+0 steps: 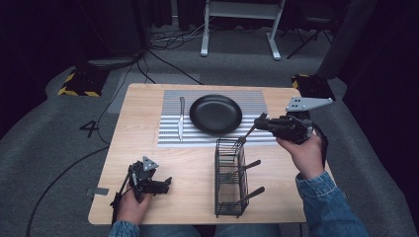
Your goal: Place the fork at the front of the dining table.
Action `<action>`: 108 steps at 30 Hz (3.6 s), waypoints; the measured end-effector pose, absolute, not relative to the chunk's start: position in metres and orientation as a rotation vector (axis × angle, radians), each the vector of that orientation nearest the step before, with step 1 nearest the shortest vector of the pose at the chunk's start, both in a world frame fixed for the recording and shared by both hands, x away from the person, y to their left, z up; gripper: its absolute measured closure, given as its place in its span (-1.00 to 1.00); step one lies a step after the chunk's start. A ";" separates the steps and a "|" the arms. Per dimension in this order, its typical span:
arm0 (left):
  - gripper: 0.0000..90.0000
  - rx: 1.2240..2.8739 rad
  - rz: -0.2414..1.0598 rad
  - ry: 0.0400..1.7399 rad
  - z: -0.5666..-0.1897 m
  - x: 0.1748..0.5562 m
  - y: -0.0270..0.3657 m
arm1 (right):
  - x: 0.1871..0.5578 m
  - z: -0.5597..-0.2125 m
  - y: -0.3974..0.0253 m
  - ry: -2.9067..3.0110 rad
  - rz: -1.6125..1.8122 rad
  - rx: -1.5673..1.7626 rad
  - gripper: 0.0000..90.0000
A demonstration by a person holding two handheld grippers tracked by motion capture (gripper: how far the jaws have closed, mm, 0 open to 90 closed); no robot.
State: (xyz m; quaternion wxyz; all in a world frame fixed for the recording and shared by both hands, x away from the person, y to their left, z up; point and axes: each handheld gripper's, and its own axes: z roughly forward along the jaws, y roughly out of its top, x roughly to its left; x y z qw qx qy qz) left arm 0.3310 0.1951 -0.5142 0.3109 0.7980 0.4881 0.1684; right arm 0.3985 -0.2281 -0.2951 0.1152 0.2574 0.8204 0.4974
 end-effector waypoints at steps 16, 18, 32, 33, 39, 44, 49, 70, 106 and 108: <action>-0.99 2.106 0.444 1.289 -0.514 0.331 0.195 | 0.408 -0.278 -0.248 2.272 1.481 0.797 0.91; -0.99 2.107 0.445 1.288 -0.514 0.331 0.195 | 0.414 -0.281 -0.251 2.248 1.464 0.823 0.91; -0.99 2.106 0.444 1.289 -0.514 0.331 0.195 | 0.449 -0.303 -0.259 2.215 1.350 0.922 0.91; -0.99 2.106 0.444 1.289 -0.514 0.331 0.195 | 0.449 -0.303 -0.259 2.215 1.350 0.922 0.91; -0.99 2.106 0.444 1.289 -0.514 0.331 0.195 | 0.465 -0.317 -0.261 2.235 1.346 0.966 0.91; -0.99 2.106 0.444 1.289 -0.514 0.331 0.195 | 0.476 -0.329 -0.259 2.254 1.327 0.989 0.91; -1.00 2.106 0.444 1.289 -0.514 0.331 0.195 | 0.487 -0.346 -0.257 2.279 1.334 1.022 0.91; -0.99 2.106 0.444 1.289 -0.514 0.331 0.195 | 0.502 -0.384 -0.243 2.353 1.263 1.051 0.91; -0.99 2.106 0.444 1.290 -0.514 0.331 0.195 | 0.517 -0.416 -0.260 2.271 1.255 1.230 0.44; -0.99 2.106 0.444 1.289 -0.514 0.331 0.195 | 0.518 -0.422 -0.260 2.282 1.249 1.242 0.45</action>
